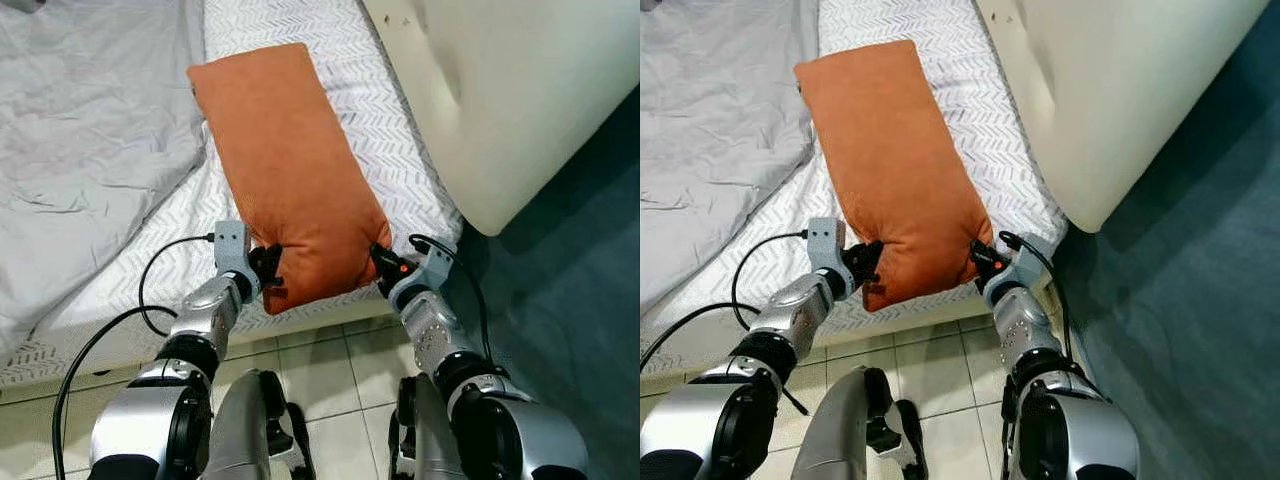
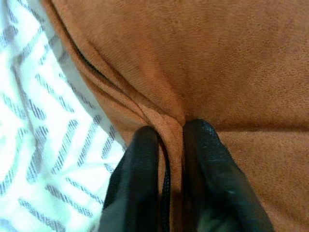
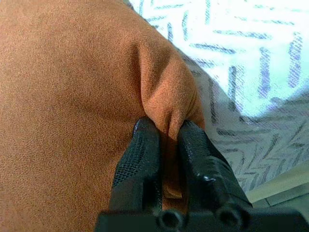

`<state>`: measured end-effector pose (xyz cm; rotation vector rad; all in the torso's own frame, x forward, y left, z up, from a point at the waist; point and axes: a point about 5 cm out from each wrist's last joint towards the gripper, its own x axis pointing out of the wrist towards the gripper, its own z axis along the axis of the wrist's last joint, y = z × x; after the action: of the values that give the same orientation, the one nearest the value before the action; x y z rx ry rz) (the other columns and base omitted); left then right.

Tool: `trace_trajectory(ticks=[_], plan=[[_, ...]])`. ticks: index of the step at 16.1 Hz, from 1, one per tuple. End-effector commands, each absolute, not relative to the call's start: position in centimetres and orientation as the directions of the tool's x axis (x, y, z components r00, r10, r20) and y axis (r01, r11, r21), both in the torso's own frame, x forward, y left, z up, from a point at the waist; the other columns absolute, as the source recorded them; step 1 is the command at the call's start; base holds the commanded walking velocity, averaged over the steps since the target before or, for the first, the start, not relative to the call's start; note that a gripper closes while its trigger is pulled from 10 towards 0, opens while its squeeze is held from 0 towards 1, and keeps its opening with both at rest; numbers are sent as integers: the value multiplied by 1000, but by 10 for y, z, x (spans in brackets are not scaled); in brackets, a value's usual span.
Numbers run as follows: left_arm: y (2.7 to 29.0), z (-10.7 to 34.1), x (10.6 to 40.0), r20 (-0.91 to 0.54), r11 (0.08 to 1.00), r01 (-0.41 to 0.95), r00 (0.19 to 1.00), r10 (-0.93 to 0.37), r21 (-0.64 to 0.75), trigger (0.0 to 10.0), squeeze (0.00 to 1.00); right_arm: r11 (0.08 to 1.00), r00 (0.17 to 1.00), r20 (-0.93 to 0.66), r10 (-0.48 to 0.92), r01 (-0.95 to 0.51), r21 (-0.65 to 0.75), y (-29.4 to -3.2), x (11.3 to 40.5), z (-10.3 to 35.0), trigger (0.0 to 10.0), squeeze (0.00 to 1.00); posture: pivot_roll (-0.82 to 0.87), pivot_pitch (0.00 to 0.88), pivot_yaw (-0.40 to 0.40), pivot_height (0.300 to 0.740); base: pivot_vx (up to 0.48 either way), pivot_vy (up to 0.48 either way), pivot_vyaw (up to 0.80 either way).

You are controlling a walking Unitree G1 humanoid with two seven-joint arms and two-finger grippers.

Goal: Clean up the room

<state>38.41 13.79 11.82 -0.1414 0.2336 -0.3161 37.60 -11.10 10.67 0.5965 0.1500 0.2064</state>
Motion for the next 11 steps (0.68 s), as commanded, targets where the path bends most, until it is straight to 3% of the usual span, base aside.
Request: trace_trajectory(ticks=[1, 4, 7, 11], plan=[[132, 101, 377, -299, 944, 309, 895, -329, -113, 0, 0, 816, 954, -141, 265, -143, 561, -98, 371, 96, 0, 0, -6, 370, 46, 615, 0, 0, 0], [137, 117, 385, -249, 953, 304, 923, -294, 4, 0, 0, 811, 968, -89, 234, -144, 566, -104, 378, 109, 0, 0, -16, 342, 46, 615, 0, 0, 0], [136, 144, 397, -172, 961, 276, 947, -272, -2, 0, 0, 817, 986, -20, 168, -128, 561, -111, 387, 131, 0, 0, -35, 310, 52, 615, 0, 0, 0], [117, 170, 406, -113, 948, 318, 943, -313, 24, 0, 0, 887, 992, 107, 61, -103, 450, -130, 399, 168, 0, 0, -61, 289, 63, 615, 0, 0, 0]])
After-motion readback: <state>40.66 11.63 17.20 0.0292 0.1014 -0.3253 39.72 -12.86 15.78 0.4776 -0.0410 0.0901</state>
